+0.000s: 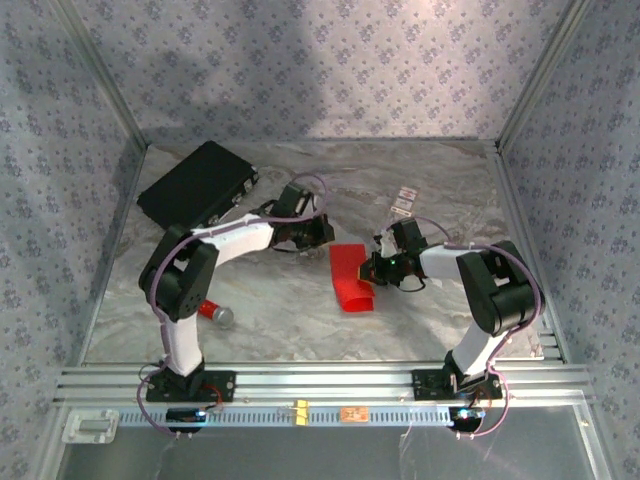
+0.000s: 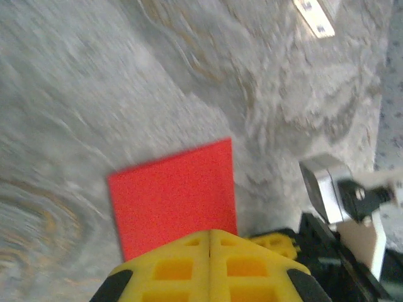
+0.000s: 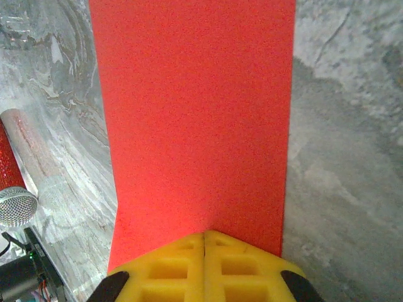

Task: Fold a paper plane with a square sheet of paper (pick it up from the middle)
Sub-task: First fold the square sheet of paper in half at the center of the table.

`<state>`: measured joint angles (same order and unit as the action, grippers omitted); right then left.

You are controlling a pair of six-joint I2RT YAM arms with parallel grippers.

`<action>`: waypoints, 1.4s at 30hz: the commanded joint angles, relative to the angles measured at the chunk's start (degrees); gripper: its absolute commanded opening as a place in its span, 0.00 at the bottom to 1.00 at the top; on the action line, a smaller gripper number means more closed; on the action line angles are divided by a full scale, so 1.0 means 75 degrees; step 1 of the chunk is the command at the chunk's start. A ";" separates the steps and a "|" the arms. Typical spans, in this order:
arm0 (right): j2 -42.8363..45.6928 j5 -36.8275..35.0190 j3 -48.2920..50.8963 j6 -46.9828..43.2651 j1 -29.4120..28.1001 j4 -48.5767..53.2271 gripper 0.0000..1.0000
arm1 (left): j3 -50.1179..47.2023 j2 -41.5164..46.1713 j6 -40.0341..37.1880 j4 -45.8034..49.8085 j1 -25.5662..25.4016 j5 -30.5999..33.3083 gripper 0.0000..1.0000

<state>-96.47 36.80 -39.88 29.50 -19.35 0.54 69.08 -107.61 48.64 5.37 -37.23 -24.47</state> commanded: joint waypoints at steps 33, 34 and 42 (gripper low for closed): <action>-0.0079 -0.0872 0.0435 0.0052 0.0102 0.0714 0.00 | -0.2089 0.0511 0.0537 -0.1131 -0.0908 -0.0299 0.07; -0.0066 -0.0881 0.0424 0.0051 0.0096 0.0736 0.00 | -0.2052 0.0622 0.0606 -0.1168 -0.0929 -0.0313 0.08; -0.0049 -0.0898 0.0413 0.0052 0.0084 0.0752 0.00 | -0.2091 0.0475 0.1325 -0.1877 -0.1217 -0.1011 0.10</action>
<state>-95.88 36.53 -39.03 29.54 -19.09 -0.01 53.12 -103.77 56.12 -6.17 -45.17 -29.30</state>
